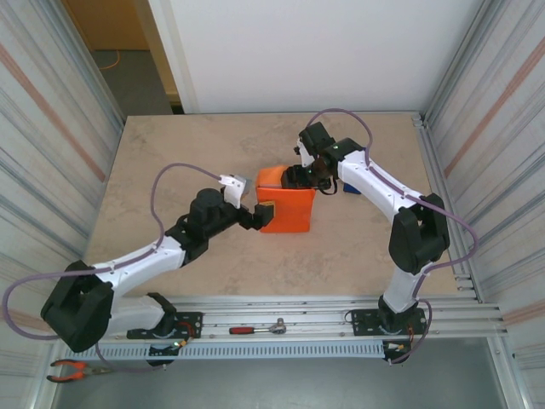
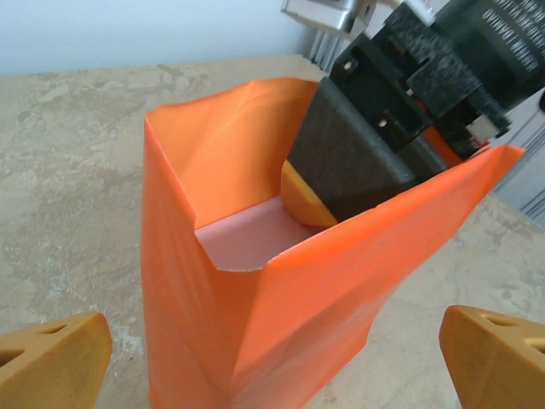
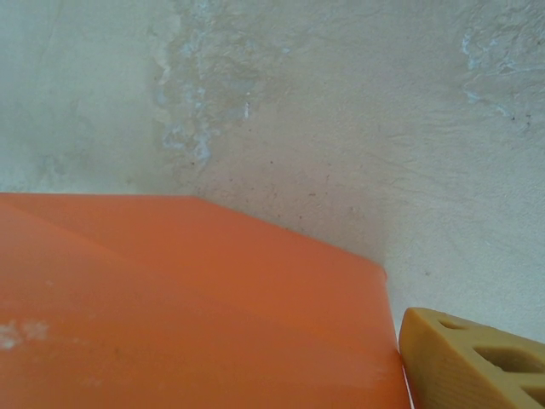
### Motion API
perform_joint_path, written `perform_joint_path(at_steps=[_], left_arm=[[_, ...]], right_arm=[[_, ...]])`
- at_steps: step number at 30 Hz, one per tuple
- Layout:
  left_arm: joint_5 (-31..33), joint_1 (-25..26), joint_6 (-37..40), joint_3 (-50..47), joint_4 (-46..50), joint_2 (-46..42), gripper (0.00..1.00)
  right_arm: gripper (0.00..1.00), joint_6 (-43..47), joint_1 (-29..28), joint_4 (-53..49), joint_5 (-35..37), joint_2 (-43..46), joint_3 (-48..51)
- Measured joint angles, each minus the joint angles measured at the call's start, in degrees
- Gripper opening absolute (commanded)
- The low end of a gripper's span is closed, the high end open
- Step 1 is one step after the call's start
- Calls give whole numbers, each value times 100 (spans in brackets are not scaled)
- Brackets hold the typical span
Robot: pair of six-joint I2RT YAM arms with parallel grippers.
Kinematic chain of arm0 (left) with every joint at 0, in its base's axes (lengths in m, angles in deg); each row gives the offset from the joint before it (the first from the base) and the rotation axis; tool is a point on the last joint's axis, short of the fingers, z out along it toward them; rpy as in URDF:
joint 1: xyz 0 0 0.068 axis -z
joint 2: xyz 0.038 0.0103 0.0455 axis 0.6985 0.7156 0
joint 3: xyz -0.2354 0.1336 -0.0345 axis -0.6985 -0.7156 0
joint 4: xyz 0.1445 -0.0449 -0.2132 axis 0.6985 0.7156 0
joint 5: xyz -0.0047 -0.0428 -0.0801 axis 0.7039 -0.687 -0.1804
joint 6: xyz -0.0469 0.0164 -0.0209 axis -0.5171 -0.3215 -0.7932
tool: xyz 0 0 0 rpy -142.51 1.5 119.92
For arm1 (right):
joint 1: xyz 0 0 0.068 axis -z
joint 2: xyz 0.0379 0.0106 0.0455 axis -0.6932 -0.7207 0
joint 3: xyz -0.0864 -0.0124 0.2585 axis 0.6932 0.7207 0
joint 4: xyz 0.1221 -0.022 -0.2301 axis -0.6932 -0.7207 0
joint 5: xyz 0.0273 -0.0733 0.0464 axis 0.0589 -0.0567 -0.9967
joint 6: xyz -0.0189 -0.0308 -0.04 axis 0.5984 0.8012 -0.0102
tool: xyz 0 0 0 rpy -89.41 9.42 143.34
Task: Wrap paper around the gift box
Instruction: Fold the wrapping paper for the gift box.
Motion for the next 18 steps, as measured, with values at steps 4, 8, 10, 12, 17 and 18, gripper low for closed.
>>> perform_joint_path(at_steps=[4, 8, 10, 12, 17, 18], left_arm=[[186, 0, 37, 149, 2, 297, 99], [254, 0, 116, 380, -2, 573, 99], [293, 0, 149, 487, -4, 686, 99], [332, 0, 190, 592, -2, 811, 99], [378, 0, 275, 719, 0, 960, 99], [380, 0, 284, 741, 0, 977, 99]], right_arm=[[76, -2, 0, 11, -13, 0, 0], [77, -7, 7, 9, -57, 4, 0], [77, -46, 31, 7, -105, 4, -2], [80, -111, 114, -22, -238, 4, -17], [98, -426, 444, -31, -702, 63, -101], [98, -483, 529, -9, -763, 131, -101]])
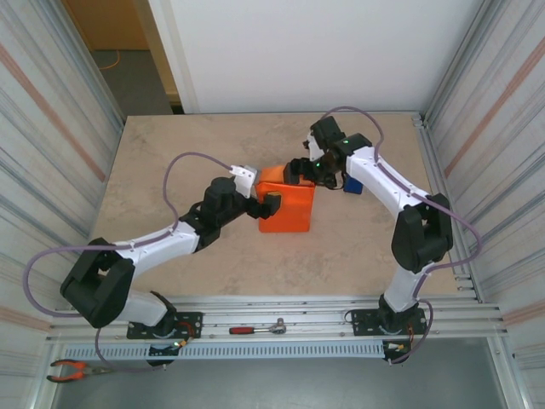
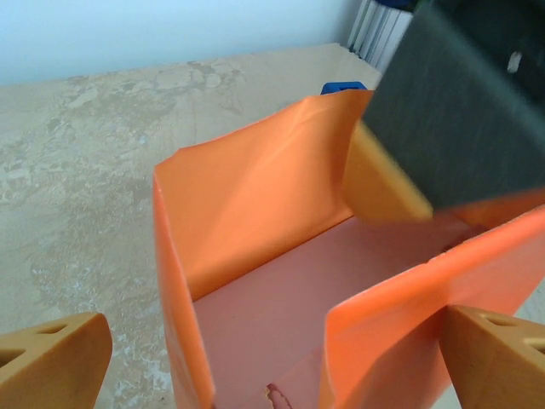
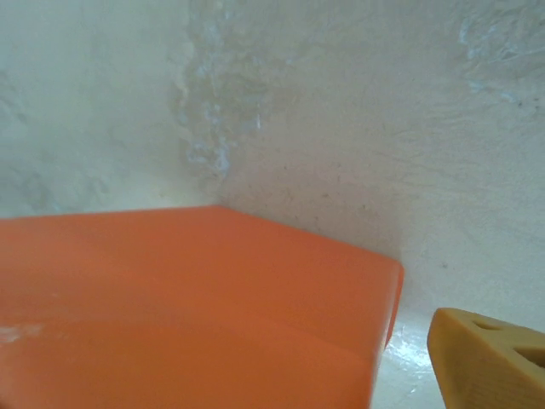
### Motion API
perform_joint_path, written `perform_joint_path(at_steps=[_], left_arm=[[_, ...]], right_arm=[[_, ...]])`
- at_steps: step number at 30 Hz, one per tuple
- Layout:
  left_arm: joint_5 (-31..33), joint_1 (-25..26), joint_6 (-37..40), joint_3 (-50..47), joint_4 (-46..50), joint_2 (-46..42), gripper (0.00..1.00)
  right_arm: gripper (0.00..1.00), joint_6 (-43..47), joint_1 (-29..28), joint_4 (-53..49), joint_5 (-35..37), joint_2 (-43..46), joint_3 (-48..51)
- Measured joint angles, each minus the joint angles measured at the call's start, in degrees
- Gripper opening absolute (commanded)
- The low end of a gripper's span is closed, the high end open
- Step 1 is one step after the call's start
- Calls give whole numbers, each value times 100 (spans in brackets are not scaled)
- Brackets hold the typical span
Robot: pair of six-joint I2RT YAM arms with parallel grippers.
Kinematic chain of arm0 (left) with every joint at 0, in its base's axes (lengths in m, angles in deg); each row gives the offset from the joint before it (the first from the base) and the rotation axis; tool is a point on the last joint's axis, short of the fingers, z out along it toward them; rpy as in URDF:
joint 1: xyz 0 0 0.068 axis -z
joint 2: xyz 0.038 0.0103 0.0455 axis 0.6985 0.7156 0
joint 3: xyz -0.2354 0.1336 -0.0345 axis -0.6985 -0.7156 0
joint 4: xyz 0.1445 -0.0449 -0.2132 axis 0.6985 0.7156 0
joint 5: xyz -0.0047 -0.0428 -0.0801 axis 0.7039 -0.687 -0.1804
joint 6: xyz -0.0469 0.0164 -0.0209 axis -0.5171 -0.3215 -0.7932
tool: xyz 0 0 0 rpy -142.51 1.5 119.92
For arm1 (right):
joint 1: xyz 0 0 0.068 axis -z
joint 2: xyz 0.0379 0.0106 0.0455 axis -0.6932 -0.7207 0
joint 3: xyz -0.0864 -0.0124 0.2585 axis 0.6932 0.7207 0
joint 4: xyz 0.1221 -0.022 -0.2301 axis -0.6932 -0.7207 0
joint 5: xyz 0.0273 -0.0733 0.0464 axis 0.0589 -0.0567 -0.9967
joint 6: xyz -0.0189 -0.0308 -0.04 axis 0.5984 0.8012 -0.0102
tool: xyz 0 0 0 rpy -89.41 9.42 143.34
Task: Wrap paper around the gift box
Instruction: Fold the wrapping paper for the gift box.
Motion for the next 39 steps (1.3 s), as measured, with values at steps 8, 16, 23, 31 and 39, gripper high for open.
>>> perform_joint_path(at_steps=[8, 16, 23, 31, 39], left_arm=[[195, 37, 11, 116, 4, 50, 99], [433, 168, 13, 293, 24, 74, 99], [745, 299, 133, 472, 33, 326, 99], [1882, 603, 487, 669, 144, 763, 99], [2402, 754, 636, 765, 166, 811, 98]], right_arm=[[98, -426, 321, 765, 31, 1453, 647], [98, -553, 251, 1641, 210, 2597, 2308], [98, -664, 219, 2116, 216, 2826, 2997], [98, -675, -179, 2771, 367, 2916, 3517], [99, -675, -413, 3379, 778, 2627, 3515]])
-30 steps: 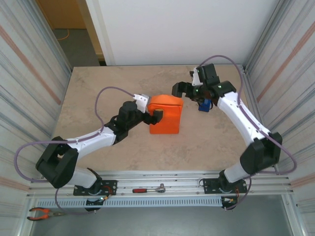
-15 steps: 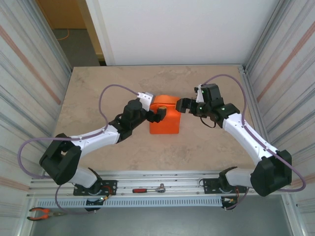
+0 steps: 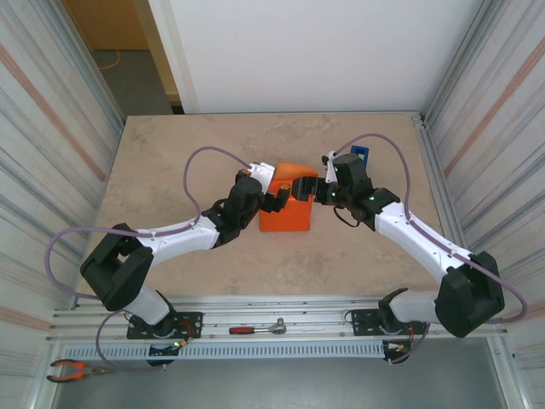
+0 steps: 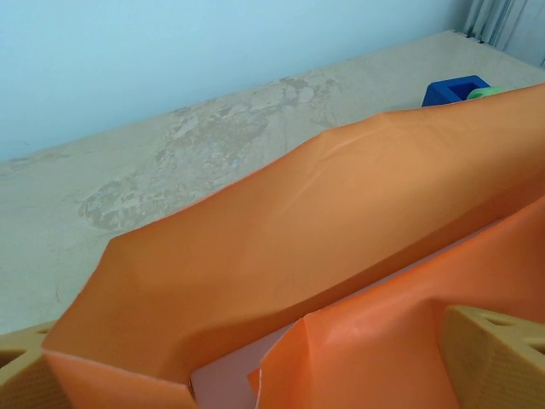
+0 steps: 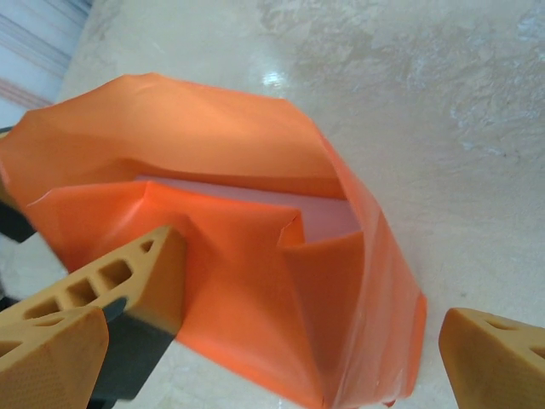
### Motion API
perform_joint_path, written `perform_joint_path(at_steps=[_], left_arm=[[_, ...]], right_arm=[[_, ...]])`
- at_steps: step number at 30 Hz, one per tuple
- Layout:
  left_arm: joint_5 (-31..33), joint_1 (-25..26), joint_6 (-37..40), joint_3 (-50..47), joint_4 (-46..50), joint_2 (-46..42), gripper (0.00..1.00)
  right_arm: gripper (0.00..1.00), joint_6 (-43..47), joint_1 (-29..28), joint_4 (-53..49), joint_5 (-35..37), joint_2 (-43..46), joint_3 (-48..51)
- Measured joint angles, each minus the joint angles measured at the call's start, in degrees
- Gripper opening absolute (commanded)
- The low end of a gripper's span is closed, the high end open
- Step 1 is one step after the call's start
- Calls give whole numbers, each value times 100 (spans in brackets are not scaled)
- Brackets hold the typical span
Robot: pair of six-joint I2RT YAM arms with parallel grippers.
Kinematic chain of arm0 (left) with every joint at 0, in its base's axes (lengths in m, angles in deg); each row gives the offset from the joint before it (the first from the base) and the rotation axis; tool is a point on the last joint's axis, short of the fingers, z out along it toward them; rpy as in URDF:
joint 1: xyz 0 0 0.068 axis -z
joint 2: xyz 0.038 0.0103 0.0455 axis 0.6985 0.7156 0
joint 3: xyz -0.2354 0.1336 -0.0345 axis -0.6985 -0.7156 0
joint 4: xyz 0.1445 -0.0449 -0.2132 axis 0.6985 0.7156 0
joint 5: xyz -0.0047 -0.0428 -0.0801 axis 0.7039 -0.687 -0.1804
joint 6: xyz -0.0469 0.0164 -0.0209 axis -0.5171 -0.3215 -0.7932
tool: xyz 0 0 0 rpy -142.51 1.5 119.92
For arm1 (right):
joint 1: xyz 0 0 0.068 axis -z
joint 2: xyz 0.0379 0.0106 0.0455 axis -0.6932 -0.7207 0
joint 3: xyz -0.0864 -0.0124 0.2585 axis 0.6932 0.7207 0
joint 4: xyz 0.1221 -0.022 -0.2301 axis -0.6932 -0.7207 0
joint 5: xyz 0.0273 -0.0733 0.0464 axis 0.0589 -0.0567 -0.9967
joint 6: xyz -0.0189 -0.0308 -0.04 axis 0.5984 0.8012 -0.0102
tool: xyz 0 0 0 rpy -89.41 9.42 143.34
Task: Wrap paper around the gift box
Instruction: Fold the wrapping paper for the gift box.
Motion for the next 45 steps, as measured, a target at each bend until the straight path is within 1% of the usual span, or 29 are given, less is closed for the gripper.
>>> perform_joint_path(at_steps=[3, 9, 15, 17, 20, 25, 29, 34, 36, 39, 42, 45], left_arm=[[87, 17, -7, -2, -2, 0, 98], [186, 17, -13, -9, 0, 0, 97], [188, 9, -33, -24, 101, -85, 99], [87, -55, -138, -42, 264, -236, 99], [-118, -282, -393, -87, 426, -605, 99], [-490, -634, -839, -216, 446, -1360, 99], [-857, -654, -1005, -289, 411, -1589, 99], [-1080, -540, -1084, -474, 407, -1484, 98], [-1097, -474, -1082, -503, 374, -1351, 97], [-1078, -407, -1062, -507, 284, -1099, 92], [-1016, -385, -1003, -507, 234, -826, 83], [-929, -387, -911, -479, 201, -573, 70]], right_arm=[[99, -4, 2, 195, 195, -243, 0], [93, -31, 0, 472, 535, -625, 0], [91, -120, 2, 667, 658, -691, 216], [90, -160, 0, 785, 658, -682, 278], [90, -197, 0, 876, 658, -682, 321], [90, -201, -2, 929, 658, -680, 345], [90, -201, -4, 927, 658, -680, 345], [90, -271, -4, 931, 656, -680, 358], [90, -304, -4, 944, 654, -680, 365], [90, -306, -4, 946, 654, -680, 367], [90, -308, -4, 955, 654, -680, 374], [90, -308, -11, 970, 656, -680, 376]])
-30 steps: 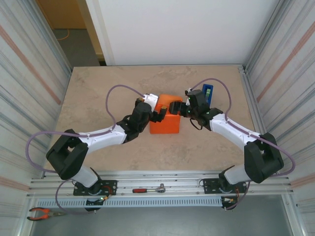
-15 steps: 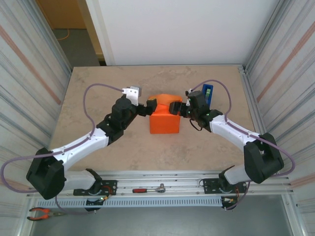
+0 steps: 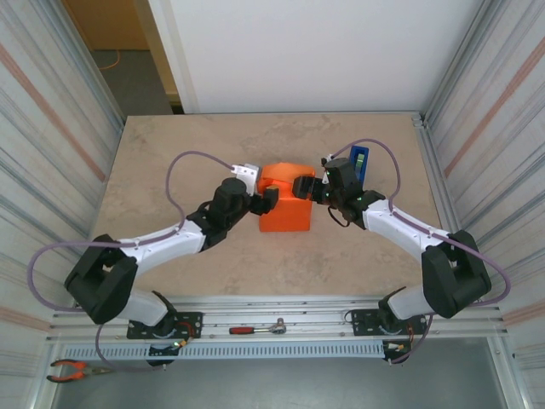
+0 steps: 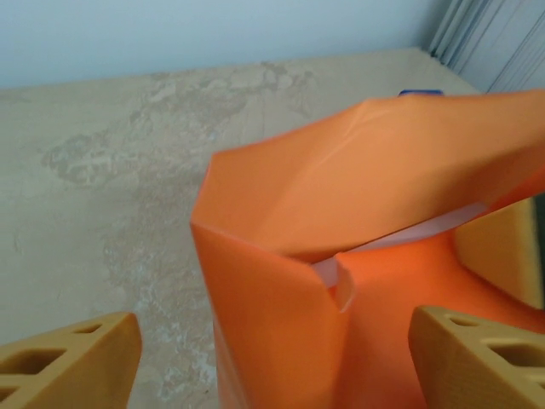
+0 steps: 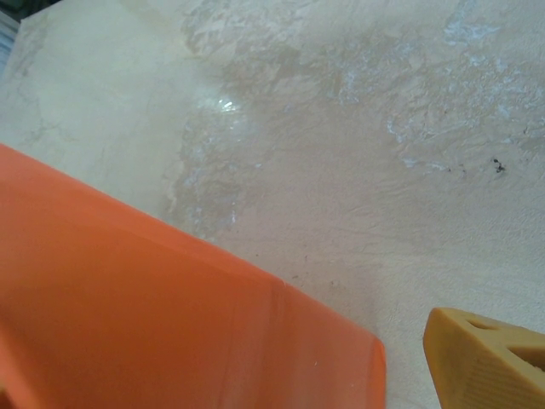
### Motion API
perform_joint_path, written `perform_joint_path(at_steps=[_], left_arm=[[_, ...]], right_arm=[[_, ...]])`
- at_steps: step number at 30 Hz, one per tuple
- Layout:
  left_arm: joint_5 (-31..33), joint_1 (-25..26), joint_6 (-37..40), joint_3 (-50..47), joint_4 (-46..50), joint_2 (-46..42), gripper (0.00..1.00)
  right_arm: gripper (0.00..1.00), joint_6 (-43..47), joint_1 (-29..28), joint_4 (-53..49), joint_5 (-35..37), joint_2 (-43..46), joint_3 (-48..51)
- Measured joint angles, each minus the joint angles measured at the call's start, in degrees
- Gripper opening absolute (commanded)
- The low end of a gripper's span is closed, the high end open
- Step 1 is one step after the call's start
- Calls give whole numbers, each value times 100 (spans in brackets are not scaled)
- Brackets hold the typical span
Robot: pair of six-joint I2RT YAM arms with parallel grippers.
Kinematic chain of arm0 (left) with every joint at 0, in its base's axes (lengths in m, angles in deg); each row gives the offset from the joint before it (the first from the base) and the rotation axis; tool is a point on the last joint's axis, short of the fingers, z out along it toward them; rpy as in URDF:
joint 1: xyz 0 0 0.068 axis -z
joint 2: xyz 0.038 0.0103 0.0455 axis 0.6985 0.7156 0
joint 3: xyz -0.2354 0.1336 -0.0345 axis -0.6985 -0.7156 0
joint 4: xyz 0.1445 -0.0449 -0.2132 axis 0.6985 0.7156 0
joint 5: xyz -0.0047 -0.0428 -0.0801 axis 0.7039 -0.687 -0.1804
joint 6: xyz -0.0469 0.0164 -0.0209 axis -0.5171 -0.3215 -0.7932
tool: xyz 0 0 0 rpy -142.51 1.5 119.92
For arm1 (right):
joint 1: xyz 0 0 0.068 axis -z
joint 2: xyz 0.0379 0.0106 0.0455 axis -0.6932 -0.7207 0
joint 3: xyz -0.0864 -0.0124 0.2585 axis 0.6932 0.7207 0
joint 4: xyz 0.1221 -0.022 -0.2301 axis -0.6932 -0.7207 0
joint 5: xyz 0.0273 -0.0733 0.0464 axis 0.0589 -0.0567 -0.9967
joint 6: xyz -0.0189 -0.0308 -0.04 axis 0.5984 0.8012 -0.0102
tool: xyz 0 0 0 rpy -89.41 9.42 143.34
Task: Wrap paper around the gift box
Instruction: Fold the wrapping paper for the gift box.
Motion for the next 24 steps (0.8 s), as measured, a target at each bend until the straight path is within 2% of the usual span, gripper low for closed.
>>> perform_joint_path(at_steps=[5, 10, 11, 13, 15, 17, 22, 24], left_arm=[[105, 2, 168, 118, -109, 155, 50], [118, -4, 293, 195, -223, 155, 25], [111, -4, 313, 201, -227, 155, 23], [103, -4, 361, 214, -236, 155, 30], [90, -11, 400, 236, -245, 157, 44], [52, -13, 389, 282, -249, 177, 43], [-83, -13, 396, 415, -247, 286, 16], [-149, -15, 393, 437, -245, 297, 1]], right_arm=[[89, 0, -4, 0, 0, 2, 2], [89, -4, -4, 50, -2, 2, 33], [89, -4, -4, 59, -2, 2, 33], [89, -4, -4, 66, -2, 2, 35], [89, -11, -20, 70, 0, 2, 39], [89, -17, -26, 70, 2, 2, 39], [89, -17, -26, 70, 0, 2, 39], [89, -17, -26, 70, 0, 4, 39]])
